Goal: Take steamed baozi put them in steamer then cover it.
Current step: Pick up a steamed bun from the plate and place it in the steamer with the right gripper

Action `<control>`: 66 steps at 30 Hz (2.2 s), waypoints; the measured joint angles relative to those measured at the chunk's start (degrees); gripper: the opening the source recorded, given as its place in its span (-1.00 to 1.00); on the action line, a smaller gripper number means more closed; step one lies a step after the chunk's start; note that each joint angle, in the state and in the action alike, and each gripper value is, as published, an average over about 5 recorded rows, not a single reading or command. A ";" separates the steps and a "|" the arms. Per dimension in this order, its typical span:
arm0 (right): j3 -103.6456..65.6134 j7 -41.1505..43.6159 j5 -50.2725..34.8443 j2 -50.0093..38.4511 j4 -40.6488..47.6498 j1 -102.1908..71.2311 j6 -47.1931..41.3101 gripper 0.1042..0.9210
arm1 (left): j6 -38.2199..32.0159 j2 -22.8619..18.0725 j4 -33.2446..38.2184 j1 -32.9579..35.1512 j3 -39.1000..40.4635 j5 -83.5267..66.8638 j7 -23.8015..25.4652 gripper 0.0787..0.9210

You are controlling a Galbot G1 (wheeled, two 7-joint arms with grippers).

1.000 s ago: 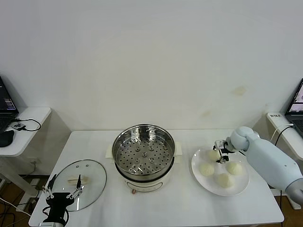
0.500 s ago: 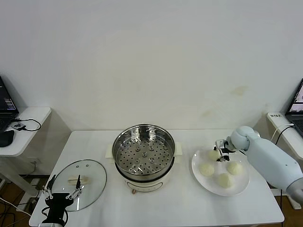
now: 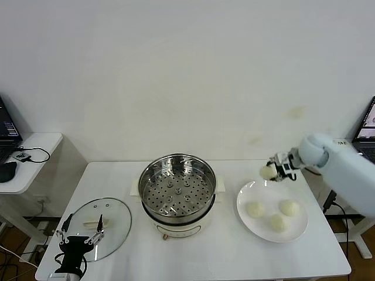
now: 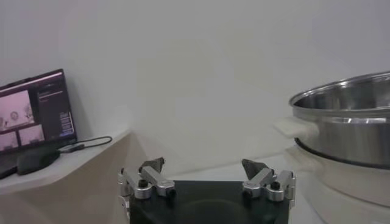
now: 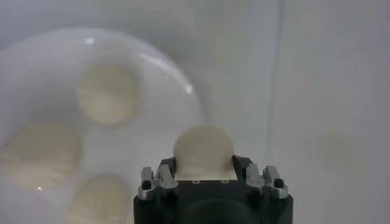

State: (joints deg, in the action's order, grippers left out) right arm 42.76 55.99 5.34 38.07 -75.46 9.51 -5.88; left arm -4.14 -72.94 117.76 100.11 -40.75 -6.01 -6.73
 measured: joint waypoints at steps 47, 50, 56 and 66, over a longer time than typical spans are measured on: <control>30.38 -6.81 5.28 38.24 12.00 16.86 21.12 0.22 | -0.48 -0.41 -0.04 -1.02 -1.56 -1.32 0.25 0.77; 30.54 -7.12 6.34 38.91 12.88 16.36 22.10 0.22 | -0.58 -0.39 -0.15 -1.03 -1.57 -1.33 0.24 0.77; 30.75 -7.32 7.98 39.68 14.29 15.73 23.58 0.38 | -0.83 -0.37 -0.30 -0.99 -1.58 -1.33 0.21 0.77; 29.92 -7.11 7.65 38.55 13.46 17.03 24.05 0.76 | -0.85 -0.51 0.10 -0.83 -1.59 -1.30 0.17 0.77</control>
State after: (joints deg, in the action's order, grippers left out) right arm 72.68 48.88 12.99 76.62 -62.00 26.54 18.17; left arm -4.99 -73.45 117.85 99.29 -42.34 -7.31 -6.56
